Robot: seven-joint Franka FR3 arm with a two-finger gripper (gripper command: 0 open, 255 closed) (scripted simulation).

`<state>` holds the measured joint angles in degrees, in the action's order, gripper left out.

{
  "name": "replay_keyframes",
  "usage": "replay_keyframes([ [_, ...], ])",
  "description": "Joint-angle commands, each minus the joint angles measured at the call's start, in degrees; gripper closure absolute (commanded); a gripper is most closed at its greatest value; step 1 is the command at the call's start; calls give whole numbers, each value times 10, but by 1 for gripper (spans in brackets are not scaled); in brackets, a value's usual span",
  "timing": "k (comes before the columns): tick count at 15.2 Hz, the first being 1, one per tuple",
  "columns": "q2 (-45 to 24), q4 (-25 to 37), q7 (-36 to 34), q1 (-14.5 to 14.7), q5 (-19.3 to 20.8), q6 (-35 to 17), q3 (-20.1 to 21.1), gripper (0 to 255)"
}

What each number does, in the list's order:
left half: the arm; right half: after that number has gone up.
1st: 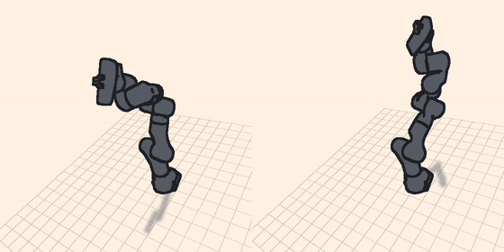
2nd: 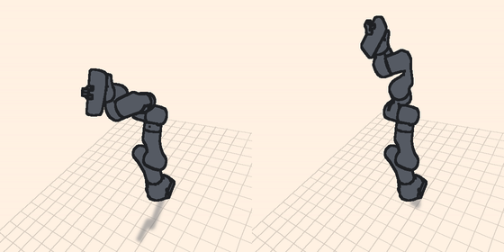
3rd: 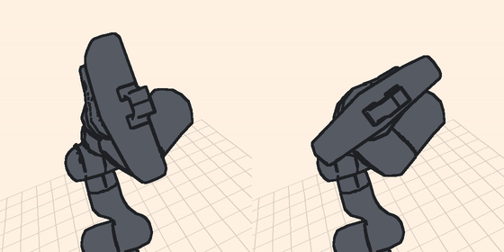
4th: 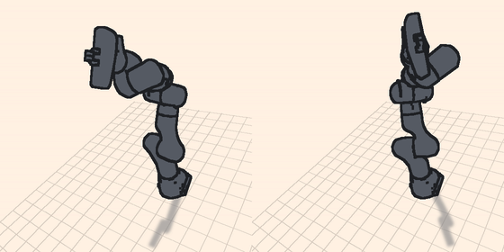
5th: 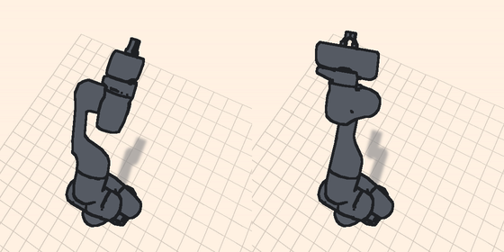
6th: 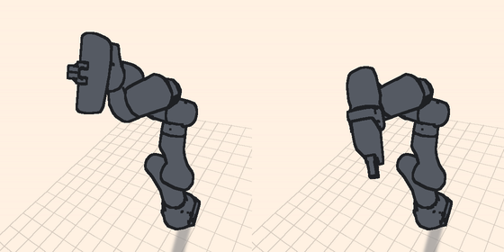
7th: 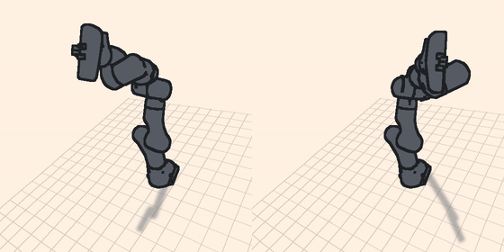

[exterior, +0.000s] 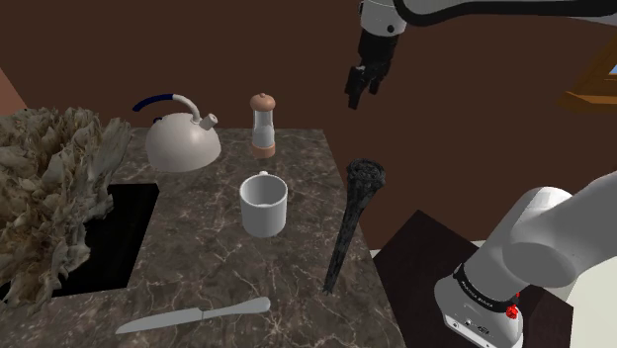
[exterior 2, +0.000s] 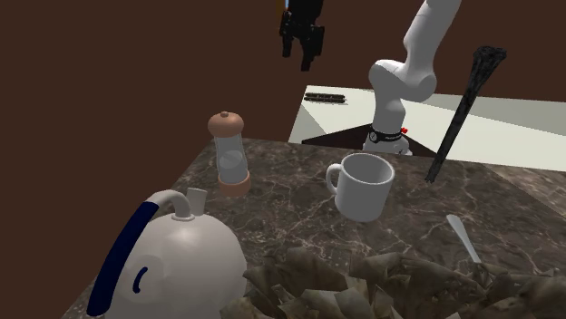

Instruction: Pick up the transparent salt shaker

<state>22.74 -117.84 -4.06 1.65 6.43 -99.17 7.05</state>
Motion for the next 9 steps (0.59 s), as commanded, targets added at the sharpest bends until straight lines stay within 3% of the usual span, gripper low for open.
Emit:
replay_keyframes([
  [1,-46,34,-22,2,9,-13,16,0],
  [9,-213,193,-98,19,68,-17,67,0],
])
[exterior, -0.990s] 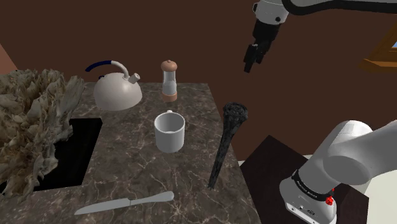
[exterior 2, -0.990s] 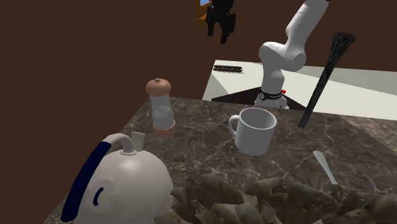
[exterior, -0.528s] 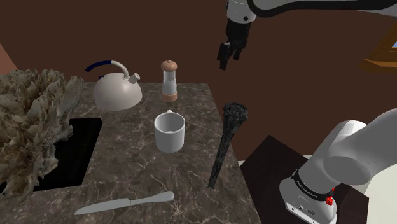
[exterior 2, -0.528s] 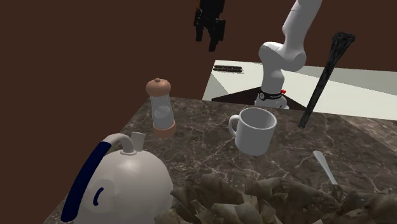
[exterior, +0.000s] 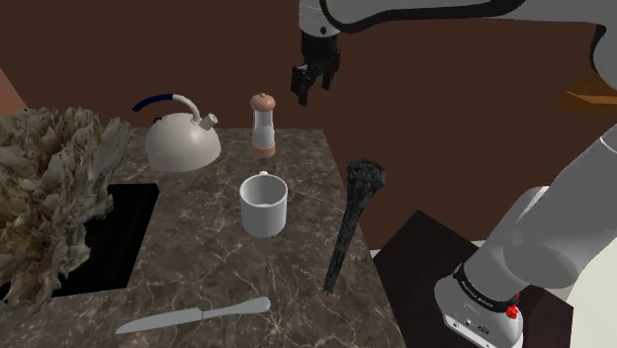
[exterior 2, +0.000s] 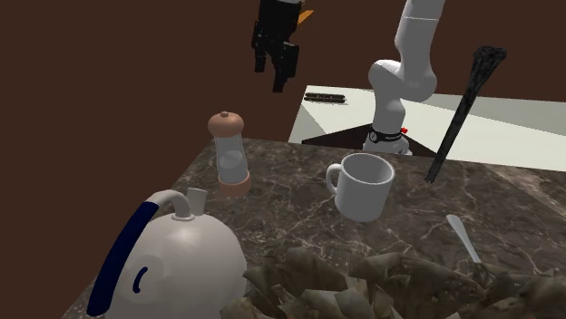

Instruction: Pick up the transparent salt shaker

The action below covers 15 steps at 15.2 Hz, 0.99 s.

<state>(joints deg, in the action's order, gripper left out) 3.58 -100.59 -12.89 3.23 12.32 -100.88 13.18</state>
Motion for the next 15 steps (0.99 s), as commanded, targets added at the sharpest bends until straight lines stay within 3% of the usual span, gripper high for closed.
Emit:
replay_keyframes([
  [1,-44,45,-19,7,19,3,10,0],
  [9,-251,300,-69,67,108,66,27,0],
  [15,-247,255,-81,63,109,27,25,0],
])
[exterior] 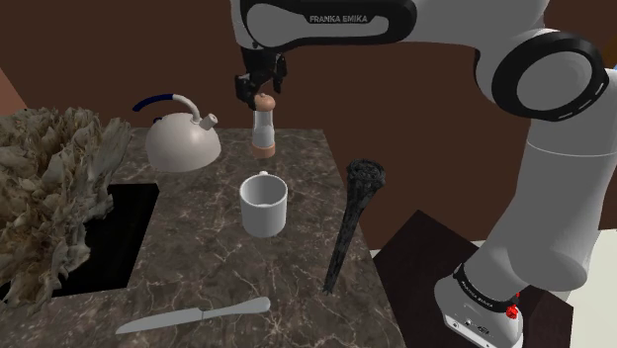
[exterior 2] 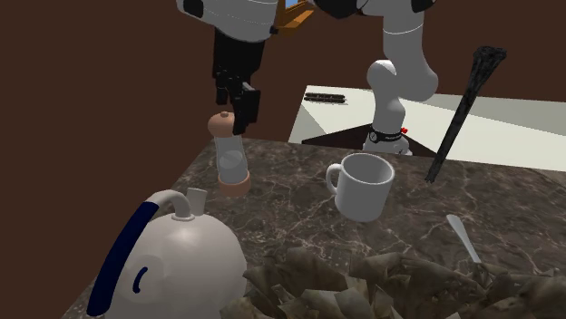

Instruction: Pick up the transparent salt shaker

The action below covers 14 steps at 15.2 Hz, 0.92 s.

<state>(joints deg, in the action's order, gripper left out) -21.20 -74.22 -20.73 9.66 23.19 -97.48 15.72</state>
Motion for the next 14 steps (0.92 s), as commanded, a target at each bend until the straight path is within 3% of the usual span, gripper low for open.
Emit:
replay_keyframes([
  [1,2,-18,-4,-2,0,-15,0,0],
  [4,4,-32,-8,-3,1,-27,0,0],
  [5,4,-32,-8,-3,1,-28,0,255],
  [14,4,-32,-8,-3,1,-27,0,255],
])
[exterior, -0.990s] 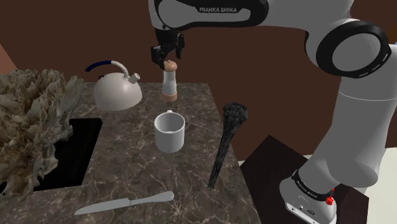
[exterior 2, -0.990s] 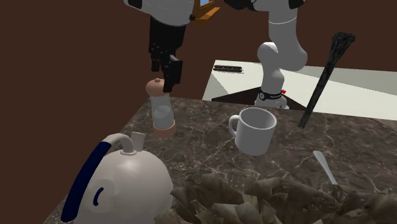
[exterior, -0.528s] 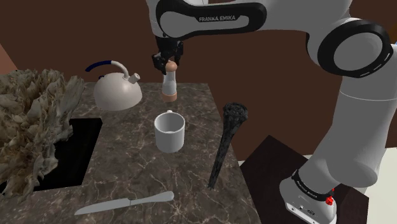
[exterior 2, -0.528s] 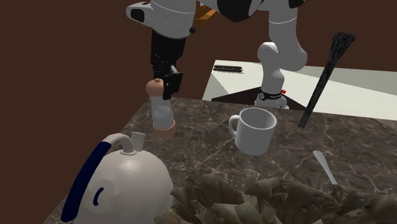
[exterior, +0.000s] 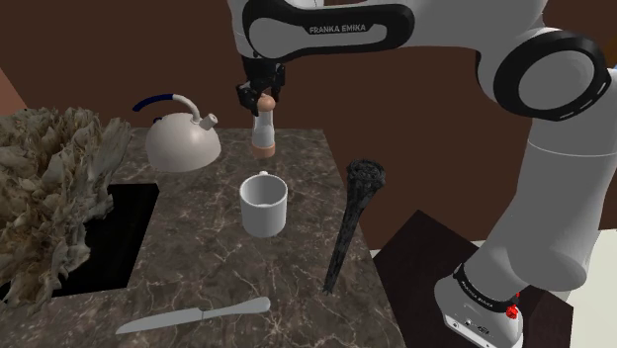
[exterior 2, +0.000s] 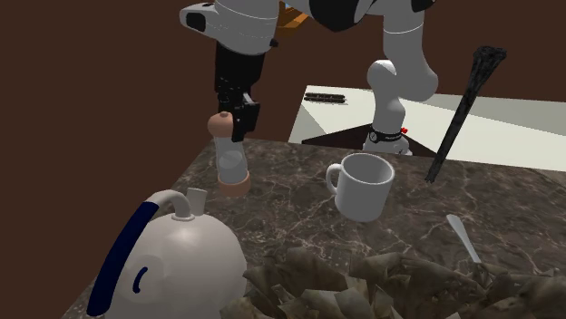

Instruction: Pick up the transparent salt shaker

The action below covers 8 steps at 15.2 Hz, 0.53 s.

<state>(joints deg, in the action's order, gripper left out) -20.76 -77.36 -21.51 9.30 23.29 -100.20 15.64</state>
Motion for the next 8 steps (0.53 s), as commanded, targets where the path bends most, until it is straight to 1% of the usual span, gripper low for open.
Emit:
replay_keyframes([
  [1,-1,8,2,1,-1,7,0,255],
  [8,-14,80,18,10,0,65,1,255],
])
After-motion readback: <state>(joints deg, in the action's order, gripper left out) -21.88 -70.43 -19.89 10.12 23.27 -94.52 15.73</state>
